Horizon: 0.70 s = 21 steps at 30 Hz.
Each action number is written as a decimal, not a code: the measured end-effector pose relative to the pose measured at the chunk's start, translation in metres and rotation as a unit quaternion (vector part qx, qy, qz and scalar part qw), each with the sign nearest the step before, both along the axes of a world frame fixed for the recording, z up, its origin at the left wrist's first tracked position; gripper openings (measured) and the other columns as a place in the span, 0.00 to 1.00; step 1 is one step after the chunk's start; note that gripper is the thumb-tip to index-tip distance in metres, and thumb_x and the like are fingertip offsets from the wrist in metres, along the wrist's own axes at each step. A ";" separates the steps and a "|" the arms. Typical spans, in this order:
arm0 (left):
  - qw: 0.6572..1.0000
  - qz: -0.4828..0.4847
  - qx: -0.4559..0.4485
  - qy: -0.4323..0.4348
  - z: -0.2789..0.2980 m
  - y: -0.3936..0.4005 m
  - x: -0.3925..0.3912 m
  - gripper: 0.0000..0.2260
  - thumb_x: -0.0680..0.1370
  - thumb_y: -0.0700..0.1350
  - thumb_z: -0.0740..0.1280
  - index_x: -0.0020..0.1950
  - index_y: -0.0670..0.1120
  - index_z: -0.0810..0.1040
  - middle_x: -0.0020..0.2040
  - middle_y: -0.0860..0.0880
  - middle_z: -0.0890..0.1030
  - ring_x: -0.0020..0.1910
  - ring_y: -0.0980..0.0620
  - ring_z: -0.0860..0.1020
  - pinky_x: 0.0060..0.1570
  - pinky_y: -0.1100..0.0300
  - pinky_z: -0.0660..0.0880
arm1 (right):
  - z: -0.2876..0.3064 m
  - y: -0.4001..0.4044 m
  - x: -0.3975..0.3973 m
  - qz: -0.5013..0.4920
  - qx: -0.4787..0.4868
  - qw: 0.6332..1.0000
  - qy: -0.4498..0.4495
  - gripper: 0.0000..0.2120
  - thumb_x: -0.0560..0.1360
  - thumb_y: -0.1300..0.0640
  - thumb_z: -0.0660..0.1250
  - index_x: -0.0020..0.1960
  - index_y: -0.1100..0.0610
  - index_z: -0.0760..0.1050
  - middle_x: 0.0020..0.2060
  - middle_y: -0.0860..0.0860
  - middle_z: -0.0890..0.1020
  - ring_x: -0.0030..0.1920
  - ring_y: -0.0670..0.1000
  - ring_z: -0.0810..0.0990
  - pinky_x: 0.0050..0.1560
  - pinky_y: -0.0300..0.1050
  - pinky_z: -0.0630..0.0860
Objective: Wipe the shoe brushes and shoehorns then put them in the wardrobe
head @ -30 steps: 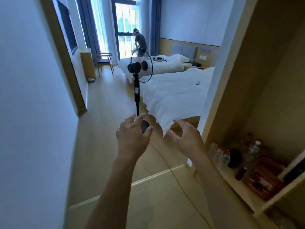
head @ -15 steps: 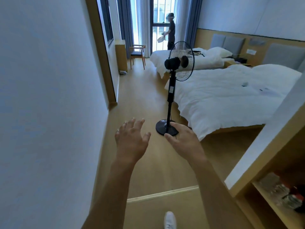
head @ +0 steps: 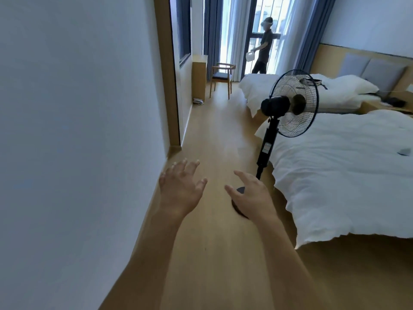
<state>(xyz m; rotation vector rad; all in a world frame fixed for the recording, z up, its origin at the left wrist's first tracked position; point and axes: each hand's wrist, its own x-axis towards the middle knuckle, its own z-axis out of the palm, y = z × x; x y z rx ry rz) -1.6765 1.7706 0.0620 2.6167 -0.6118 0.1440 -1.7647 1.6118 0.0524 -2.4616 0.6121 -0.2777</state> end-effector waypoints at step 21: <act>0.996 -0.082 -0.009 0.020 -0.008 -0.158 0.461 0.24 0.80 0.58 0.59 0.76 0.58 0.61 0.78 0.51 0.61 0.77 0.47 0.56 0.74 0.44 0.56 | -0.019 -0.134 0.438 -0.049 -0.007 0.998 0.032 0.27 0.80 0.41 0.62 0.76 0.47 0.64 0.73 0.48 0.70 0.74 0.50 0.66 0.74 0.51 0.64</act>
